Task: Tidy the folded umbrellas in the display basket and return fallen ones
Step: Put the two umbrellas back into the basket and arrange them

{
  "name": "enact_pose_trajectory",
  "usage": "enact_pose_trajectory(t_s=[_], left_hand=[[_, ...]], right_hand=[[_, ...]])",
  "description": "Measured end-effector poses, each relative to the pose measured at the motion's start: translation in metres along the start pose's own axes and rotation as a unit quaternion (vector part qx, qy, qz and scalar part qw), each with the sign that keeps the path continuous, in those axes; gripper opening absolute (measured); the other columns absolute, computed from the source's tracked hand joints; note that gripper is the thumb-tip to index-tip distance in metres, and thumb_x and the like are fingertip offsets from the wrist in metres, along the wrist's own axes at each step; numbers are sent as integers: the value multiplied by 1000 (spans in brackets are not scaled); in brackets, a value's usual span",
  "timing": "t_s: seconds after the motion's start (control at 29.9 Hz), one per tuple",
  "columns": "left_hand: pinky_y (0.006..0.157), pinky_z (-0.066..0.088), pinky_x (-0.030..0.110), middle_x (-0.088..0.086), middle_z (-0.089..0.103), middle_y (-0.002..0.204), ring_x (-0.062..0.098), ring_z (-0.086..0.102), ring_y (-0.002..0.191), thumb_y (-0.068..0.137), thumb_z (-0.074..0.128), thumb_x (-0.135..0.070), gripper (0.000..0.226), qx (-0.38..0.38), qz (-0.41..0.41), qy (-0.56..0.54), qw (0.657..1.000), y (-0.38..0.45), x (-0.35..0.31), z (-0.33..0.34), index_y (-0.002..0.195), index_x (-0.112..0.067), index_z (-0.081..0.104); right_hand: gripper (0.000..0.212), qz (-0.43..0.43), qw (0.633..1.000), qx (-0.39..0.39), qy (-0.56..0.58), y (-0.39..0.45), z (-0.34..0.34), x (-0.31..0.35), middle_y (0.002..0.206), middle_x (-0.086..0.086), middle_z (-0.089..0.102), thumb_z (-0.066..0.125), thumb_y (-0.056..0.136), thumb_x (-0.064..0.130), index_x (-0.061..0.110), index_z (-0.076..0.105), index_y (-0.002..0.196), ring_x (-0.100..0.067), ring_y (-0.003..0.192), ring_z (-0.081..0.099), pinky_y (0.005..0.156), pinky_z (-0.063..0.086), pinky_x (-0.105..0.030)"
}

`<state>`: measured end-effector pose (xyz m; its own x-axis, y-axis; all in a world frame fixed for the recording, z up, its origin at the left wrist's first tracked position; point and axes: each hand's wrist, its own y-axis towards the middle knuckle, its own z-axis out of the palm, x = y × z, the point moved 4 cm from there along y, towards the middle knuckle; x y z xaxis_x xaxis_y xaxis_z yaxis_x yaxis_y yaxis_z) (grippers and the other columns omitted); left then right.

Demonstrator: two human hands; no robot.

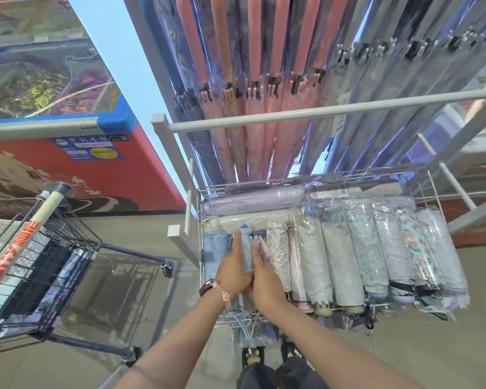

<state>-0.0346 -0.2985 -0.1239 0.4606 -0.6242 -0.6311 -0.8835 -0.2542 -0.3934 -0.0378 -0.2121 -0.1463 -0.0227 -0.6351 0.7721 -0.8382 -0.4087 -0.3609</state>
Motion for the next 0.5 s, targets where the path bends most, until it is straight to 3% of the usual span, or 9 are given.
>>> enact_pose_trajectory(t_s=[0.13, 0.23, 0.33, 0.5], left_hand=[[73, 55, 39, 19, 70, 103, 35, 68, 86, 85, 59, -14, 92, 8, 6, 12, 1000, 2, 1, -3, 151, -14, -7], [55, 46, 31, 17, 69, 87, 31, 63, 72, 84, 59, -13, 92, 18, 3, 55, 998, 0, 1, -7, 150, -13, -5], [56, 43, 33, 20, 69, 89, 36, 65, 79, 83, 59, -15, 87, 20, 16, 93, 995, -2, -1, -14, 150, -11, 4], [65, 53, 37, 14, 68, 87, 32, 66, 84, 77, 61, -18, 75, 14, 46, 118, 992, -6, -2, -28, 143, -15, 25]], right_hand=[[71, 18, 996, 9, -84, 2, -2, 1, 155, -11, 22, 45, 90, 16, 30, 3, 147, -27, 134, 37, 105, 40, -40], [78, 26, 988, 10, -153, 3, -2, -1, 149, -15, 26, 52, 86, 12, 26, 6, 147, -31, 121, 50, 89, 50, -40], [76, 34, 978, -1, -208, 1, -6, 4, 138, -15, 35, 57, 84, 15, 20, 13, 145, -30, 110, 53, 79, 52, -41], [75, 2, 979, -40, -199, 0, -24, 11, 133, -9, 45, 66, 79, 30, 17, 26, 141, -27, 121, 45, 89, 49, -40]])
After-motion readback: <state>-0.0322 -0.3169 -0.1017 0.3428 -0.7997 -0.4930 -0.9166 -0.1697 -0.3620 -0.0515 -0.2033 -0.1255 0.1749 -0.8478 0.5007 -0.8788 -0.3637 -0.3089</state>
